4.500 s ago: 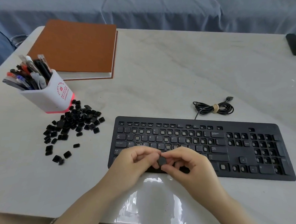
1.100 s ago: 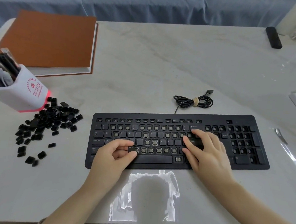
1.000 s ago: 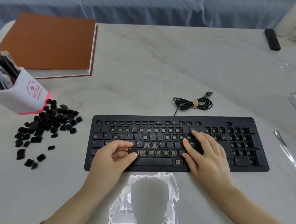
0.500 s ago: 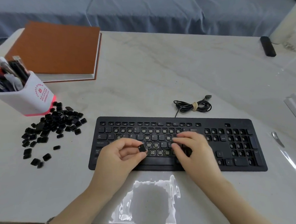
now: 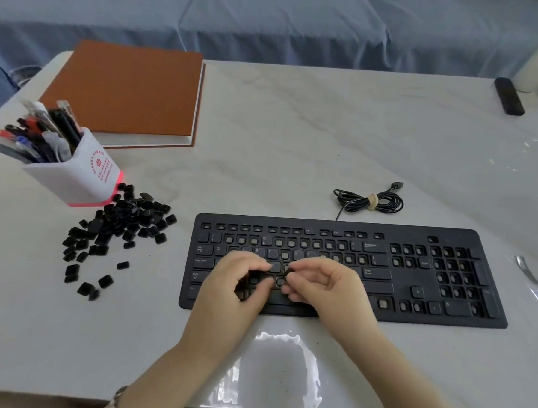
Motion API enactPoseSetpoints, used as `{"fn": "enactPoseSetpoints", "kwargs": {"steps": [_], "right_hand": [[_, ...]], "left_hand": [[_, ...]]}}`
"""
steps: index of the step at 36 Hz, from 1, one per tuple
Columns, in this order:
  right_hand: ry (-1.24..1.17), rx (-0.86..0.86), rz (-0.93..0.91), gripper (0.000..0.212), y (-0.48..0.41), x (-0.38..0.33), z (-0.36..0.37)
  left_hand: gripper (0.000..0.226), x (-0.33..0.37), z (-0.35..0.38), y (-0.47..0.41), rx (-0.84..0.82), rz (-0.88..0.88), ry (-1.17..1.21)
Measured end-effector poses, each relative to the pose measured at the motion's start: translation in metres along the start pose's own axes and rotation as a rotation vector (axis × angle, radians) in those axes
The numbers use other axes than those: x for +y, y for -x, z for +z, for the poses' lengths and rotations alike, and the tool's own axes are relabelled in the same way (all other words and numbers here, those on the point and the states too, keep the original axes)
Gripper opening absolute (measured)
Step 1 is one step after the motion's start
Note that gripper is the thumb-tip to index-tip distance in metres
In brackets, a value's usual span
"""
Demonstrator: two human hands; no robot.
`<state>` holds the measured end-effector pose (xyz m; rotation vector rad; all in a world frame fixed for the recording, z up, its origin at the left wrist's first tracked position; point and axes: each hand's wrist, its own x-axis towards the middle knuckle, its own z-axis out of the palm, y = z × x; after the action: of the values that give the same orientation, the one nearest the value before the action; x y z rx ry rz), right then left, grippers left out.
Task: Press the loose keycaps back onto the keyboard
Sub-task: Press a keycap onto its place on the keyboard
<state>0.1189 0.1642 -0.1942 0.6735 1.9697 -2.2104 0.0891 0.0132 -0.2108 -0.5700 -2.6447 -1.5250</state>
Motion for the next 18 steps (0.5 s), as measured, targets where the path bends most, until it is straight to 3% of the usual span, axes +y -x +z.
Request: {"fn": "enactPoseSetpoints", "kwargs": {"steps": [4,8,11,18], "right_hand": [[0.009,0.049,-0.004,0.015,-0.009,-0.003,-0.008],[-0.153,0.100,0.079,0.012,-0.020,-0.010,-0.014],[-0.198,0.136,0.069,0.014,-0.031,-0.016,-0.014],[0.132,0.153,-0.086,0.019,-0.054,-0.026,-0.009]], "left_hand": [[0.039,-0.026,0.001,-0.003,0.060,0.025,-0.210],[0.043,-0.051,-0.001,-0.005,0.025,0.160,-0.511],[0.047,-0.062,-0.003,-0.004,0.027,0.151,-0.560],[0.046,-0.066,-0.002,-0.005,0.049,0.150,-0.591]]}}
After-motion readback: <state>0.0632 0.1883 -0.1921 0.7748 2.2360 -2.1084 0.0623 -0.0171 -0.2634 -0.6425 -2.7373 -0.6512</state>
